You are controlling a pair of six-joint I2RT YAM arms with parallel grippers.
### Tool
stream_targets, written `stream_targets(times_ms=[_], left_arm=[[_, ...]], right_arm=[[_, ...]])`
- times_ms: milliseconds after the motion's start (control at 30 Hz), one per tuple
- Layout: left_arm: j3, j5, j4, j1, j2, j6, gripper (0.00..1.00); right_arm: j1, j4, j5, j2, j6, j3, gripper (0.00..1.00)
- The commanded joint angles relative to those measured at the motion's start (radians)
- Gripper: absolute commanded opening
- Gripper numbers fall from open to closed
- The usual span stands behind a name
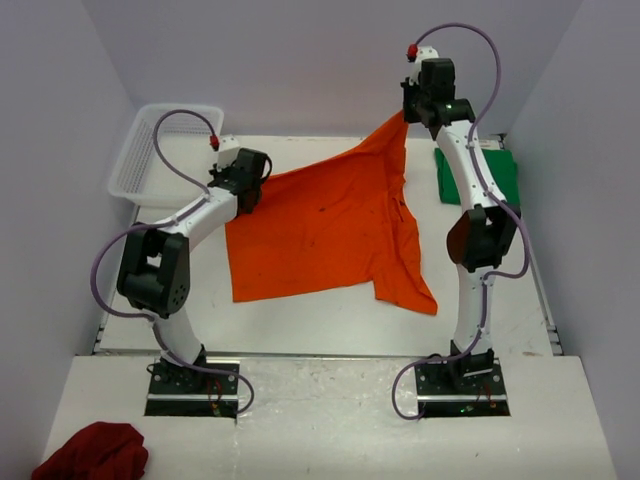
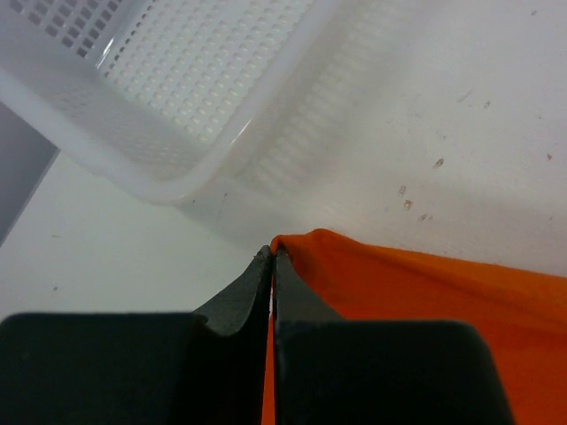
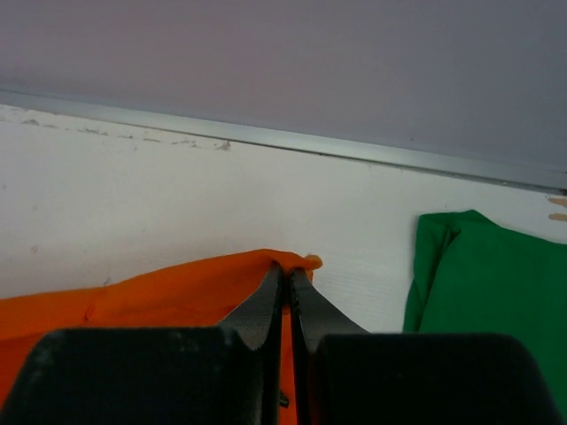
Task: Fold and stack the t-shirts
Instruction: Flatten out the tshirt
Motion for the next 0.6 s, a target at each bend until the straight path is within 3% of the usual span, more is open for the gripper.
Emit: stream_targets(times_ms=[0, 67, 133, 167, 200, 233, 267, 300, 367, 500, 567], left_arm=[[0.08, -0.02, 0.065, 0.01, 0.056, 0.045, 0.0], [0.105, -0.038, 0.105, 0.016, 0.088, 0.073, 0.0], [0.123, -0.058, 0.143, 0.025, 0.117, 0.09, 0.02], [0.138, -0.06, 0.156, 0.028, 0.13, 0.099, 0.25], [0.16, -0.072, 0.15, 0.033, 0.144, 0.105, 0.35], [0.183, -0.09, 0.136, 0.036, 0.171, 0.101, 0.43], [0.226, -0.119, 0.102, 0.036, 0.18, 0.101, 0.62], [0.246, -0.141, 0.079, 0.036, 0.182, 0.084, 0.74], [0.243, -0.182, 0.054, 0.031, 0.153, 0.062, 0.96], [0.166, -0.129, 0.027, 0.024, -0.006, 0.038, 1.0], [0.143, -0.101, -0.065, 0.004, -0.048, 0.003, 1.0]], right_arm=[[-0.005, 0.0, -0.016, 0.051, -0.031, 0.036, 0.0], [-0.012, 0.012, -0.032, 0.067, -0.034, 0.037, 0.0], [-0.013, 0.016, -0.032, 0.104, -0.035, 0.063, 0.14], [-0.016, 0.016, -0.021, 0.118, -0.035, 0.076, 0.32], [-0.018, 0.016, -0.01, 0.126, -0.035, 0.097, 0.66], [-0.016, 0.011, -0.001, 0.133, -0.035, 0.103, 0.7], [-0.018, 0.008, 0.013, 0.127, -0.025, 0.105, 0.73], [-0.016, 0.003, 0.02, 0.117, -0.017, 0.099, 0.8], [-0.016, -0.018, 0.043, 0.053, -0.003, 0.059, 0.84], [-0.016, -0.059, 0.114, -0.145, 0.095, -0.122, 0.86], [-0.016, -0.125, 0.117, -0.263, 0.171, -0.244, 0.86]])
